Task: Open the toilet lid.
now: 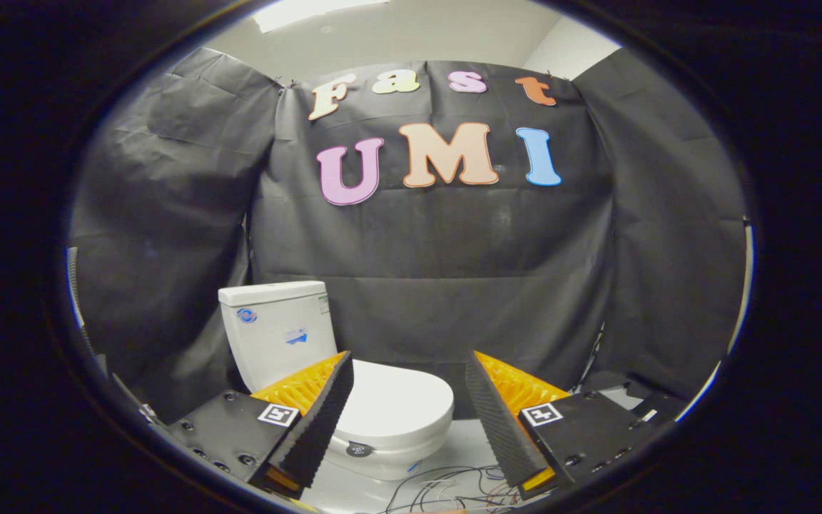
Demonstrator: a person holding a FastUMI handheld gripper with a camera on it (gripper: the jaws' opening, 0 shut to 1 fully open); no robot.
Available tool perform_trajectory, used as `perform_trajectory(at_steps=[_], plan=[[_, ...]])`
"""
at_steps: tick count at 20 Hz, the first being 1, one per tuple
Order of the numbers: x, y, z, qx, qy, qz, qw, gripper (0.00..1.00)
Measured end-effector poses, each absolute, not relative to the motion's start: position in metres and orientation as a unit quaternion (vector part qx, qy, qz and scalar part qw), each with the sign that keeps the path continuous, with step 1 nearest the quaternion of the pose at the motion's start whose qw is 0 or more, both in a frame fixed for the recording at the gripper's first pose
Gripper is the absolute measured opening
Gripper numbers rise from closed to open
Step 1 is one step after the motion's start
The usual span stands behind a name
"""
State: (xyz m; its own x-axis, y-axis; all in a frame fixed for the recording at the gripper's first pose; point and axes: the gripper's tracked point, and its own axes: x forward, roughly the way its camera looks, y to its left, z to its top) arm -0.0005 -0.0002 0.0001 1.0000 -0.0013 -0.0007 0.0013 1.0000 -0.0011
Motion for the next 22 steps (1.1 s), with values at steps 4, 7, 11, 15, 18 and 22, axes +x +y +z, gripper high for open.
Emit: perform_trajectory(at_steps=[4,7,11,15,18,22], plan=[[0.000,0.000,0.000,0.000,0.000,-0.001,1.000,0.97],[0.000,0.000,0.000,0.000,0.000,-0.001,1.000,0.97],[0.000,0.000,-0.001,0.000,0.000,0.000,1.000,0.97],[0.018,0.003,-0.002,0.005,0.007,0.003,1.000,0.98],[0.044,0.003,-0.010,0.002,0.022,0.005,1.000,0.97],[0.074,0.016,-0.012,0.006,0.022,0.027,0.999,0.97]])
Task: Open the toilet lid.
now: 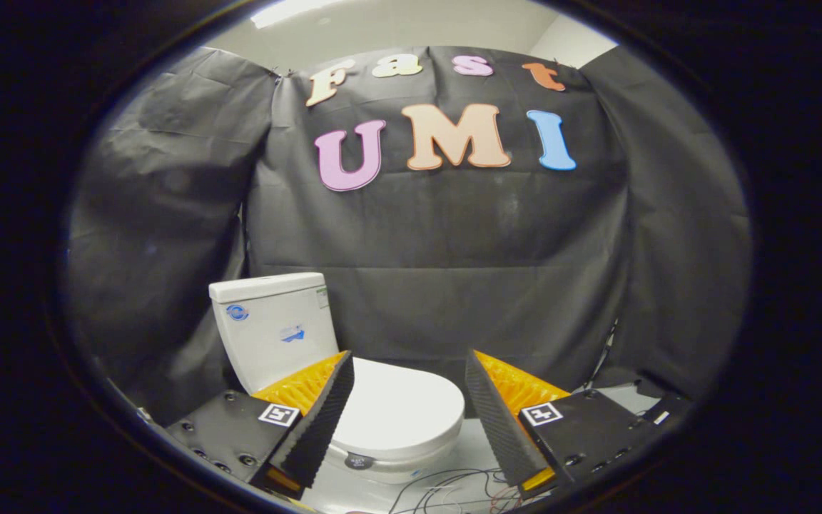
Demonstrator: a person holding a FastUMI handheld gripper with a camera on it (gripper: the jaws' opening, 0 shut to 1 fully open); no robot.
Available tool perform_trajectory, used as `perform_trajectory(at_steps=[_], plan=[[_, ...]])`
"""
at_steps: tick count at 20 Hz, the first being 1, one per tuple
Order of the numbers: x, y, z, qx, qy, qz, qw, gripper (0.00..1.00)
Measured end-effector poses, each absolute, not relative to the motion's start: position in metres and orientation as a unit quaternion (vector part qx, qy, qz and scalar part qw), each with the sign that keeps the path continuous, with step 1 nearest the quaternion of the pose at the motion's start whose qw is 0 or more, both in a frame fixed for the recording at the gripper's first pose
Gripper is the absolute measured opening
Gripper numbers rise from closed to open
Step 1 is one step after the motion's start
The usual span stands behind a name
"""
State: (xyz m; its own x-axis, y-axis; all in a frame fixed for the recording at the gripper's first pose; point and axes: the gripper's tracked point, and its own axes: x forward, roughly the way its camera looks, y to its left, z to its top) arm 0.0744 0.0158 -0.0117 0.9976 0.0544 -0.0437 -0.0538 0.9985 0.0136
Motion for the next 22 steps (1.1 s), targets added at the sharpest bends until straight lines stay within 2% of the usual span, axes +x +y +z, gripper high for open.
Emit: perform_trajectory(at_steps=[7,12,17,19,22], plan=[[0.113,0.047,0.003,0.077,-0.029,0.022,0.996,0.96],[0.127,0.064,0.005,0.166,-0.075,-0.014,0.983,0.93],[0.124,0.058,-0.013,0.272,-0.124,-0.087,0.950,0.93],[0.119,0.056,-0.037,0.295,-0.114,-0.121,0.941,0.93],[0.110,0.065,-0.066,0.336,-0.102,-0.138,0.926,0.93]])
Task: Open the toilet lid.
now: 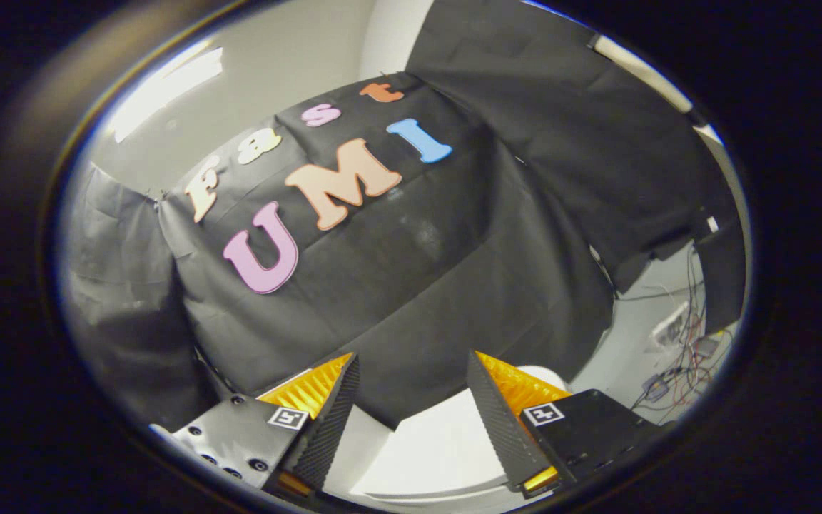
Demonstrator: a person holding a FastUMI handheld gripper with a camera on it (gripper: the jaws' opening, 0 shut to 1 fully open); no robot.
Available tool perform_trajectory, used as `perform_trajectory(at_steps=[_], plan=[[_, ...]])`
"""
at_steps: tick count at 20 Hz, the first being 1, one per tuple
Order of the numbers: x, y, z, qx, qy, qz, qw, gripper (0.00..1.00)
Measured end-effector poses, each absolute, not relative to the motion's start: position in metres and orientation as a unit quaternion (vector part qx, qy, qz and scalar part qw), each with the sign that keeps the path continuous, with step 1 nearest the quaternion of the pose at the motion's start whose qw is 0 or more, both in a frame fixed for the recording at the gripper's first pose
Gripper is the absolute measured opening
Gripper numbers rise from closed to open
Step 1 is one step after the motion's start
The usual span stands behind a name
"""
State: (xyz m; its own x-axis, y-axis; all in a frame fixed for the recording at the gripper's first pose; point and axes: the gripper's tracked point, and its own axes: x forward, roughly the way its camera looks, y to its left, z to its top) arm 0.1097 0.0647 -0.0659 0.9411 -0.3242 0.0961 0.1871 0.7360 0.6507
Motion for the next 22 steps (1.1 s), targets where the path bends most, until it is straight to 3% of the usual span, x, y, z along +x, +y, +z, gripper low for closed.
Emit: perform_trajectory(at_steps=[12,17,22], plan=[[0.083,0.079,-0.187,0.492,-0.072,-0.241,0.834,0.93],[0.074,0.090,-0.233,0.539,-0.050,-0.275,0.794,0.84],[0.063,0.096,-0.261,0.556,-0.031,-0.295,0.777,0.84]])
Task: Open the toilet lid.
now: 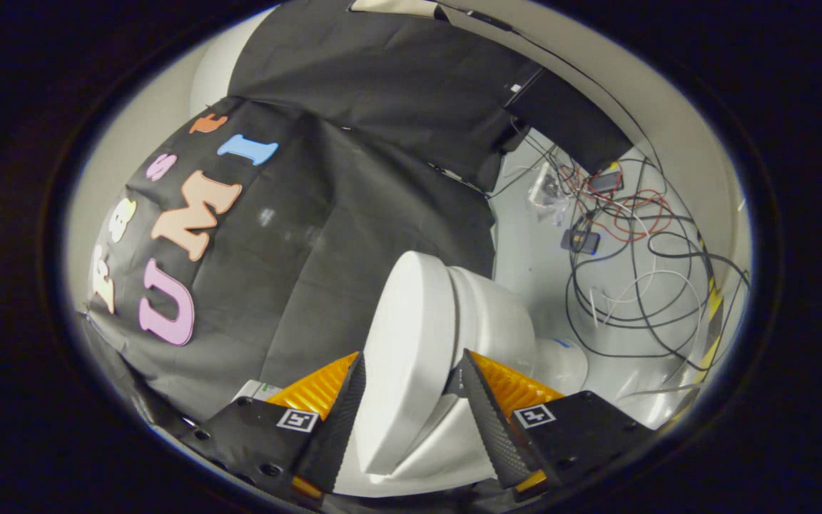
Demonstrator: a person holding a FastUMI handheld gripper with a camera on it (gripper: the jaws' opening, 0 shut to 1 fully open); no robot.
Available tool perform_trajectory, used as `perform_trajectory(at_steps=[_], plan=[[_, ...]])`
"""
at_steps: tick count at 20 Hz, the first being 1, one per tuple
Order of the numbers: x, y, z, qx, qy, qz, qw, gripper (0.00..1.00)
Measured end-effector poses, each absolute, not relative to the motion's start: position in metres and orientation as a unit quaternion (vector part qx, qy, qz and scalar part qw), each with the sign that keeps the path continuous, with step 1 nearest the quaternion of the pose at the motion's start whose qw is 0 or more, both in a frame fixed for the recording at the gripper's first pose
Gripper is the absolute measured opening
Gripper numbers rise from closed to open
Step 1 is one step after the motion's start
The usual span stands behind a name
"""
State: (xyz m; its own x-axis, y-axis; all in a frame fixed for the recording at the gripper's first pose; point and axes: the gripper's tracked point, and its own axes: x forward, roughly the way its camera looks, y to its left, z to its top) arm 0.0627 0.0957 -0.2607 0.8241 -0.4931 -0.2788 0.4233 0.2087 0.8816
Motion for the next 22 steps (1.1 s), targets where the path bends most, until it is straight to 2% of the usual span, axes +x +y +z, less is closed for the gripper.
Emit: perform_trajectory(at_steps=[8,18,22], plan=[[0.069,0.094,-0.298,0.598,-0.013,-0.302,0.742,0.84],[0.094,0.100,-0.297,0.653,-0.050,-0.253,0.712,0.84],[0.097,0.099,-0.305,0.651,-0.046,-0.266,0.710,0.84]])
